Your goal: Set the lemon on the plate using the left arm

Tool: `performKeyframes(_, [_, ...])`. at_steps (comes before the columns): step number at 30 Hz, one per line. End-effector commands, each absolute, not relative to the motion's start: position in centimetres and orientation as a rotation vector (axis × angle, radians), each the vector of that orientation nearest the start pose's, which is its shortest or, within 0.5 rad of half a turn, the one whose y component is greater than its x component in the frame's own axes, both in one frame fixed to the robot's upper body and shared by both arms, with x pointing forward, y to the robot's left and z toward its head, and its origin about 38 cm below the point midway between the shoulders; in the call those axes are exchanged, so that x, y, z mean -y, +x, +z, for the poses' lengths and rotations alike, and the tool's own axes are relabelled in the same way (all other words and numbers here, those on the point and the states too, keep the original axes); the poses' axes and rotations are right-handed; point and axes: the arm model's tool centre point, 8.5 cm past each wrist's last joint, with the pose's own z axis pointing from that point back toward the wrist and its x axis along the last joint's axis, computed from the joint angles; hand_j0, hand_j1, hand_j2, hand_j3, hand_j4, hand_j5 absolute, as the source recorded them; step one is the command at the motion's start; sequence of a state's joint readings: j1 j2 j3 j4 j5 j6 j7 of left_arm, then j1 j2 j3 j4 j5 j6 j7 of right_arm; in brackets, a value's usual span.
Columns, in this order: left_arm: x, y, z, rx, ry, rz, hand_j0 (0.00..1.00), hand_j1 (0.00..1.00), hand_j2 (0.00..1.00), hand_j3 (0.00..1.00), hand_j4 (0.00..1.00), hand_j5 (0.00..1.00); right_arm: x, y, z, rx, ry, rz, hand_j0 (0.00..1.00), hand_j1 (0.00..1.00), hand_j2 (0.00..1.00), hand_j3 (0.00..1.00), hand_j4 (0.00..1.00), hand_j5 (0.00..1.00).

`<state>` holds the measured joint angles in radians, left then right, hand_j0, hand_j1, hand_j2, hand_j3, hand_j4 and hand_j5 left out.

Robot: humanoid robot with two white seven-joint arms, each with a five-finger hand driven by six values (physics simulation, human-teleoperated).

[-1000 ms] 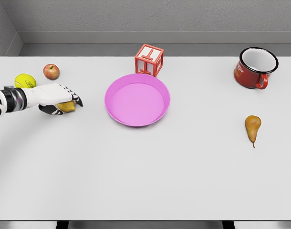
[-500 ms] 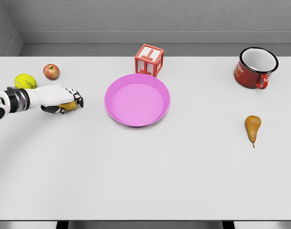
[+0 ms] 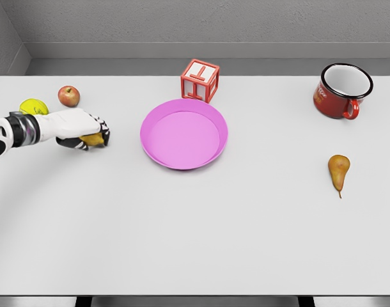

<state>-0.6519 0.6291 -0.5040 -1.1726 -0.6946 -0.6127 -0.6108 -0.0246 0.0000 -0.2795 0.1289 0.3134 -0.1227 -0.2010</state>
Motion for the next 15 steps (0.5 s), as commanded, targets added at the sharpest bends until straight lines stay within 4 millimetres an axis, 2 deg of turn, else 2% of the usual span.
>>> performKeyframes(1, [-31.9, 47.4, 16.1, 1.127, 0.492, -2.083, 0.43, 0.43, 0.43, 0.43, 0.43, 0.43, 27.5, -1.3, -25.7, 0.027, -0.249, 0.029, 1.00, 1.00, 1.00, 1.00, 1.00, 1.00])
performKeyframes(13, [-29.6, 47.3, 18.9, 1.229, 0.530, -2.125, 0.43, 0.43, 0.43, 0.43, 0.43, 0.43, 27.5, -1.4, -25.7, 0.026, -0.249, 0.030, 1.00, 1.00, 1.00, 1.00, 1.00, 1.00])
performKeyframes(15, [-28.7, 47.1, 19.6, 1.274, 0.523, -2.129, 0.43, 0.43, 0.43, 0.43, 0.43, 0.43, 27.5, -1.3, -25.7, 0.027, -0.249, 0.029, 1.00, 1.00, 1.00, 1.00, 1.00, 1.00])
